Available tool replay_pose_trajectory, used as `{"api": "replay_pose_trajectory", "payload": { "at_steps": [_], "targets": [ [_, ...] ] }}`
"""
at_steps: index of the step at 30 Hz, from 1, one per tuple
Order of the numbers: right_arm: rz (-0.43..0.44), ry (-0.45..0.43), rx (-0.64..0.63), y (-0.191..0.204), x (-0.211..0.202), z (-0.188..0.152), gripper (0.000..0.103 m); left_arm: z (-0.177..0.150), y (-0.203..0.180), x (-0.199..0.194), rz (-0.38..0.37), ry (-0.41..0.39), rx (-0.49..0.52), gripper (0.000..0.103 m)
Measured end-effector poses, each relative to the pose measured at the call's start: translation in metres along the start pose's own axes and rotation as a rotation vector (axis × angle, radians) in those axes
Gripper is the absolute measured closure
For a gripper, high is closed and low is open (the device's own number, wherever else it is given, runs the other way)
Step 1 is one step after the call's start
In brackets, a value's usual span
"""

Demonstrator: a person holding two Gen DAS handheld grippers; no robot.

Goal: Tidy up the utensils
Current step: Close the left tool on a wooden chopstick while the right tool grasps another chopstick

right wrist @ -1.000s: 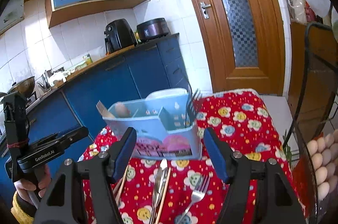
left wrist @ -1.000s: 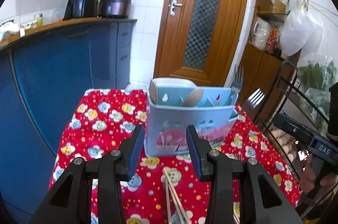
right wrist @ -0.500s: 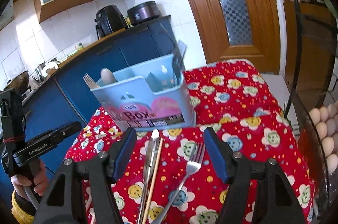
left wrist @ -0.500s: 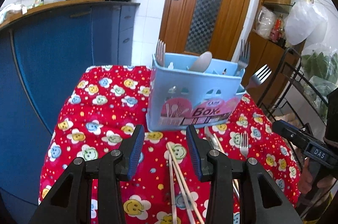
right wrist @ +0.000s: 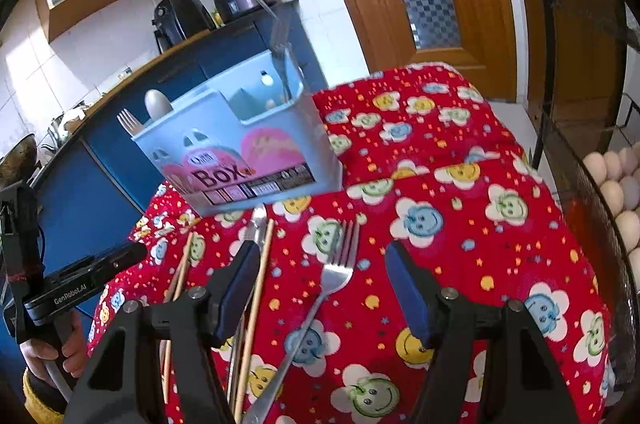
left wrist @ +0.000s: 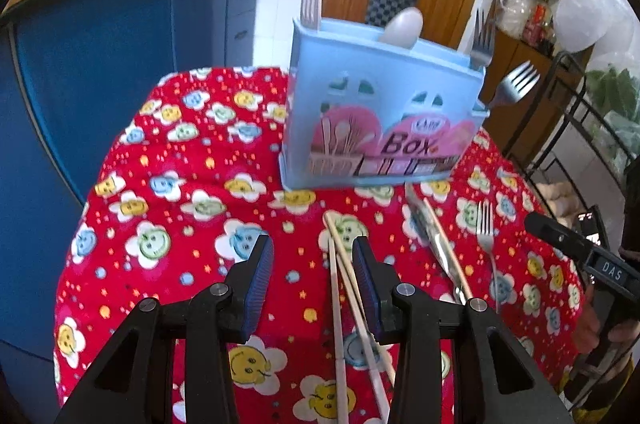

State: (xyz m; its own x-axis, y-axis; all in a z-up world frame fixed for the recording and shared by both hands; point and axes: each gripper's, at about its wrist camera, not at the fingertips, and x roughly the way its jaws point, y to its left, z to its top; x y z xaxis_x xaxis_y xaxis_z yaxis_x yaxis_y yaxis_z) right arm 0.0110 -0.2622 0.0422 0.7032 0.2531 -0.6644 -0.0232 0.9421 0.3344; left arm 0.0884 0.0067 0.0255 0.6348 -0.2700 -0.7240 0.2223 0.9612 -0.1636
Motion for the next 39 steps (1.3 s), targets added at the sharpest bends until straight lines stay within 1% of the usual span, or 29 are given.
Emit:
{"api": "replay_pose_trajectory", "payload": {
  "at_steps": [6, 9, 11, 12, 17, 21, 27, 31, 39],
  "targets": [
    [-0.026, 0.037, 0.008, -0.008, 0.006, -0.006, 0.038, -0.011, -0.004, 0.012, 0.006, 0.059, 0.021, 0.061],
    [-0.031, 0.060, 0.015, -0.010, 0.011, -0.008, 0.042, -0.015, -0.005, 0.016, 0.013, 0.081, 0.028, 0.061],
    [-0.031, 0.077, 0.018, -0.011, 0.015, -0.009, 0.047, -0.018, -0.004, 0.017, 0.016, 0.091, 0.029, 0.061],
    [-0.028, 0.086, 0.019, -0.011, 0.017, -0.009, 0.048, -0.019, -0.004, 0.018, 0.019, 0.096, 0.030, 0.061],
    [-0.028, 0.117, 0.013, -0.012, 0.029, -0.007, 0.052, -0.024, 0.000, 0.023, 0.033, 0.114, 0.029, 0.061],
    [-0.026, 0.135, 0.011, -0.012, 0.037, -0.003, 0.053, -0.026, 0.002, 0.025, 0.029, 0.120, 0.025, 0.061],
    [-0.034, 0.143, -0.014, -0.009, 0.047, 0.000, 0.055, -0.027, -0.003, 0.029, 0.019, 0.135, 0.045, 0.061],
    [-0.035, 0.146, -0.019, -0.009, 0.051, 0.003, 0.061, -0.028, -0.009, 0.034, 0.046, 0.135, 0.085, 0.061],
    [-0.004, 0.156, 0.008, -0.014, 0.057, 0.009, 0.075, -0.014, -0.002, 0.043, 0.042, 0.135, 0.078, 0.061]
  ]
}}
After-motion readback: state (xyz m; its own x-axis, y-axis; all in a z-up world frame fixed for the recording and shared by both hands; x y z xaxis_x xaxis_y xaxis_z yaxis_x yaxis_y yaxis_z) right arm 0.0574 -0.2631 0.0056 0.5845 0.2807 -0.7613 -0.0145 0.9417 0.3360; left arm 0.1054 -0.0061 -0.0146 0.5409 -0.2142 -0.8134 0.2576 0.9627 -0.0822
